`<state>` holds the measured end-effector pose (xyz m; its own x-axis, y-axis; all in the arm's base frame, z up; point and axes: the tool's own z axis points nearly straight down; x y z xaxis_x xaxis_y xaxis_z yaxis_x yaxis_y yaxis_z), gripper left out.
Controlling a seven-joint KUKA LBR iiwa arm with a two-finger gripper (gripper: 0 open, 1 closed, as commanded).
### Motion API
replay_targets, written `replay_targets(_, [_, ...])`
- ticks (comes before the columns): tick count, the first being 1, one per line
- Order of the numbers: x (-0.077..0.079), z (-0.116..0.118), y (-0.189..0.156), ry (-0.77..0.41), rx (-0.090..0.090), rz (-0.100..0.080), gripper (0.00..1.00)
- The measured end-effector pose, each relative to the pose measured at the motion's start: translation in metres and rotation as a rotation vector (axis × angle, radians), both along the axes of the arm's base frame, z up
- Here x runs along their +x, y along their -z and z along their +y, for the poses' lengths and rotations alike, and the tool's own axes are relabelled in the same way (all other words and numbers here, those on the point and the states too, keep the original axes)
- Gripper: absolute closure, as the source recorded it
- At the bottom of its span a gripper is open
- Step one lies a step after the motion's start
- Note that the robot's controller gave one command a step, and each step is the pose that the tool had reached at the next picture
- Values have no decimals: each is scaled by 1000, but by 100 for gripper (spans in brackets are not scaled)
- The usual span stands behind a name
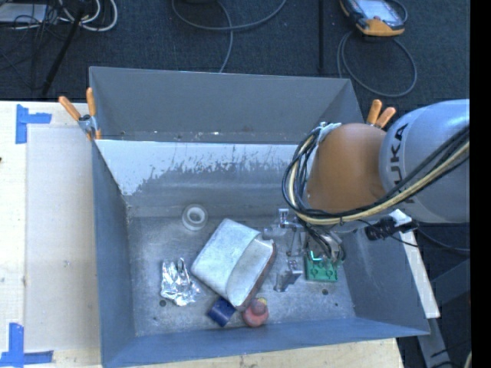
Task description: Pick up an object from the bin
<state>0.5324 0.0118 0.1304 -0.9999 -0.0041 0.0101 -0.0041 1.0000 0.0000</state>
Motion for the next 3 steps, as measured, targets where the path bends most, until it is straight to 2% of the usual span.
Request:
replay_targets(1, [58,-10,56,-57,1,-11,0])
replay_targets(2, [58,-10,51,-55,0,-16,100])
replay_targets(3, [33,9,-88,-62,1,-17,100])
